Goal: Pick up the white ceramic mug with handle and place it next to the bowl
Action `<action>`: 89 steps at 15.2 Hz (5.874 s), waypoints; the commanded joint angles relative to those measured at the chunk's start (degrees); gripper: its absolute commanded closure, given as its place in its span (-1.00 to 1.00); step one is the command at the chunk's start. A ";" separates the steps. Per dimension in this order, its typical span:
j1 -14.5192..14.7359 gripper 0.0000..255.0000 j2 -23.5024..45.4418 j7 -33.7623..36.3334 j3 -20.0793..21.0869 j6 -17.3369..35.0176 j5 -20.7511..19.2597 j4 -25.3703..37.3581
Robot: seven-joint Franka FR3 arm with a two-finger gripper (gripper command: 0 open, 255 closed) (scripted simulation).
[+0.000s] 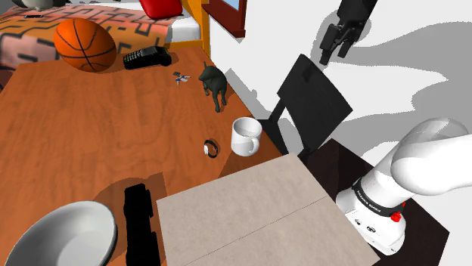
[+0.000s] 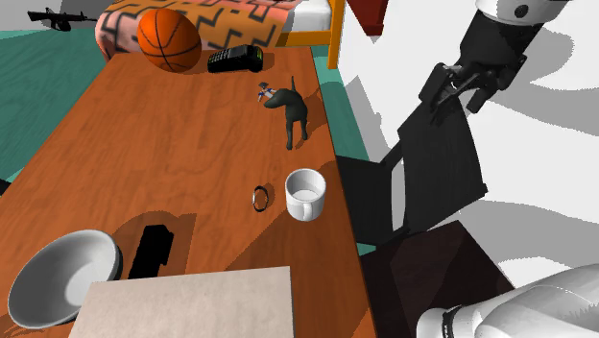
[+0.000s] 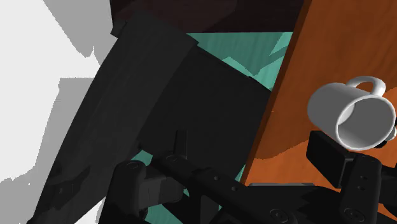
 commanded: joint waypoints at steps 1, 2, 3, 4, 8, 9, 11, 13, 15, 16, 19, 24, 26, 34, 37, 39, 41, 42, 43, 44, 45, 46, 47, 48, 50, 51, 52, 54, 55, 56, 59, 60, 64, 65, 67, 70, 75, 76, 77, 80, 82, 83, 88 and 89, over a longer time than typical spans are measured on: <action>0.00 -1.00 0.00 0.00 0.00 0.00 0.00 0.00; 0.31 -1.00 0.07 1.15 0.80 1.53 0.62 -1.36; 0.63 -1.00 0.23 2.29 1.62 3.08 1.25 -2.65; 0.96 -1.00 0.48 3.42 2.44 4.67 1.88 -3.87; 2.42 -1.00 2.39 7.89 5.83 11.28 4.36 -8.03; 2.81 -1.00 3.11 9.00 6.70 13.00 4.96 -8.87; 3.58 -1.00 4.85 11.21 8.46 16.52 6.12 -10.33; 4.33 -1.00 6.98 13.42 10.25 20.12 7.19 -11.45; 5.02 -1.00 9.50 15.64 12.08 23.78 8.14 -12.23; 5.34 -1.00 10.90 16.76 13.00 25.63 8.55 -12.49; 6.12 -1.00 15.63 20.19 15.80 31.17 9.46 -12.72; 6.67 -1.00 22.71 24.69 19.23 38.51 9.52 -12.33; 6.59 -1.00 23.82 24.84 19.43 40.32 9.38 -13.04; 6.34 -1.00 26.63 25.27 19.91 44.52 8.90 -14.47; 6.34 -1.00 26.63 25.27 19.91 44.52 8.90 -14.47; 6.34 1.00 26.62 25.27 19.90 44.50 8.90 -14.46; 6.34 1.00 26.62 25.27 19.90 44.50 8.90 -14.46; 6.34 1.00 26.62 25.27 19.90 44.50 8.90 -14.46; 6.34 1.00 26.62 25.27 19.90 44.50 8.90 -14.46; 6.34 1.00 26.62 25.27 19.90 44.50 8.90 -14.46; 6.34 1.00 26.62 25.27 19.90 44.50 8.90 -14.46; 6.34 1.00 26.62 25.27 19.90 44.51 8.90 -14.46; 6.34 1.00 26.62 25.27 19.90 44.51 8.90 -14.47; 6.34 1.00 26.63 25.27 19.91 44.52 8.90 -14.47; 6.43 1.00 25.46 25.08 19.71 42.68 9.11 -13.78; 6.47 1.00 24.90 24.99 19.61 41.77 9.19 -13.42; 6.51 1.00 24.36 24.91 19.51 40.86 9.27 -13.04; 6.57 1.00 23.34 24.76 19.31 39.05 9.39 -12.24; 6.60 1.00 22.85 24.69 19.21 38.15 9.44 -11.83; 6.62 1.00 22.38 24.63 19.12 37.26 9.48 -11.40; 6.67 1.00 21.08 24.48 18.83 34.62 9.57 -10.04; 6.68 1.00 20.68 24.43 18.74 33.75 9.59 -9.57; 6.71 1.00 19.25 24.29 18.37 30.31 9.62 -7.54; 6.71 1.00 18.93 24.26 18.29 29.46 9.62 -7.01; 6.70 1.00 18.35 24.21 18.11 27.78 9.60 -5.91; 6.69 1.00 17.59 24.16 17.87 25.29 9.55 -4.17; 6.62 1.00 16.63 24.10 17.48 21.22 9.43 -1.06; 6.61 1.00 16.49 24.09 17.41 20.42 9.40 -0.40; 6.59 1.00 16.35 24.09 17.34 19.63 9.37 0.26; 6.53 1.00 16.04 24.08 17.14 17.25 9.27 2.32; 7.05 1.00 16.12 25.51 18.16 16.65 9.61 3.09; 7.56 1.00 16.32 26.94 19.25 16.62 9.96 3.40; 9.85 1.00 18.34 34.24 24.79 16.59 11.27 5.93; 10.25 1.00 18.95 35.74 25.92 16.59 11.41 6.63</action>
